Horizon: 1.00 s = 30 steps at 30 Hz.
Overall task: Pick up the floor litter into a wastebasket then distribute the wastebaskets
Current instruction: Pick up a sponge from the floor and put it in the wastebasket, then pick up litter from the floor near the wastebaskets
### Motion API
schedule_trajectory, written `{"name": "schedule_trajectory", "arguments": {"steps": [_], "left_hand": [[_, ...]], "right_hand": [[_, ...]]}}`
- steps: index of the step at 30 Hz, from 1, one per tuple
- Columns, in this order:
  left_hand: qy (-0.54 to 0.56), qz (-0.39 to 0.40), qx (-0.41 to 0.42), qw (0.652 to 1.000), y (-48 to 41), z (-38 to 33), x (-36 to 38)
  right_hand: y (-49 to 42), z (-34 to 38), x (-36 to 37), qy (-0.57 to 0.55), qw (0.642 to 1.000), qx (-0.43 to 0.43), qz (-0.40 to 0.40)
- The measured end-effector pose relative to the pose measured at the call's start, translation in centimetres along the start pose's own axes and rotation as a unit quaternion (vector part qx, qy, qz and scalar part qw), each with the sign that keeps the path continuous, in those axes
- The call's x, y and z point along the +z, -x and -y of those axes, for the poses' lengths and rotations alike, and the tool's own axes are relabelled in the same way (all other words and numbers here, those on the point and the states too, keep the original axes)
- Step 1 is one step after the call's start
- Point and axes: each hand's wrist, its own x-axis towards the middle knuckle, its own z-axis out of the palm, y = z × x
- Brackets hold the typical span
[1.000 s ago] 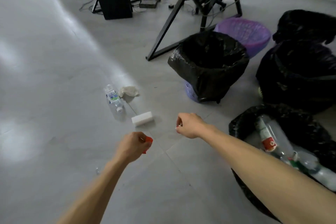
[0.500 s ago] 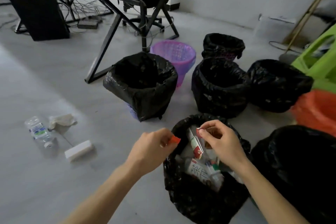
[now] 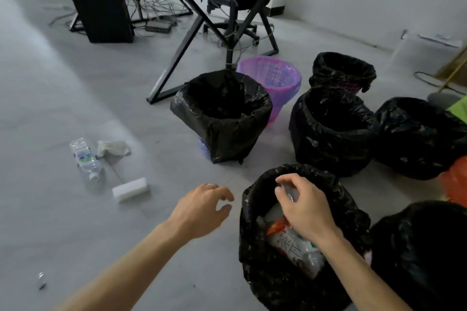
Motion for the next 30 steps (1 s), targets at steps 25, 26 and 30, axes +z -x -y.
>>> {"name": "schedule_trajectory", "arguments": {"steps": [25,26,30], "left_hand": [[0.133,-0.059,-0.523,0.84,21.7,34.7,7.1],[0.136,-0.068,-0.524,0.838,21.8,35.1,7.6],[0.135,-0.105,-0.509,0.844,21.5,36.4,9.2]], "right_hand": [[-3.9,15.9,36.2,0.261,0.876,-0.13,0.384],[-4.3,16.1,37.0,0.271,0.875,-0.122,0.382],[-6.2,17.2,39.7,0.296,0.882,-0.116,0.347]]}}
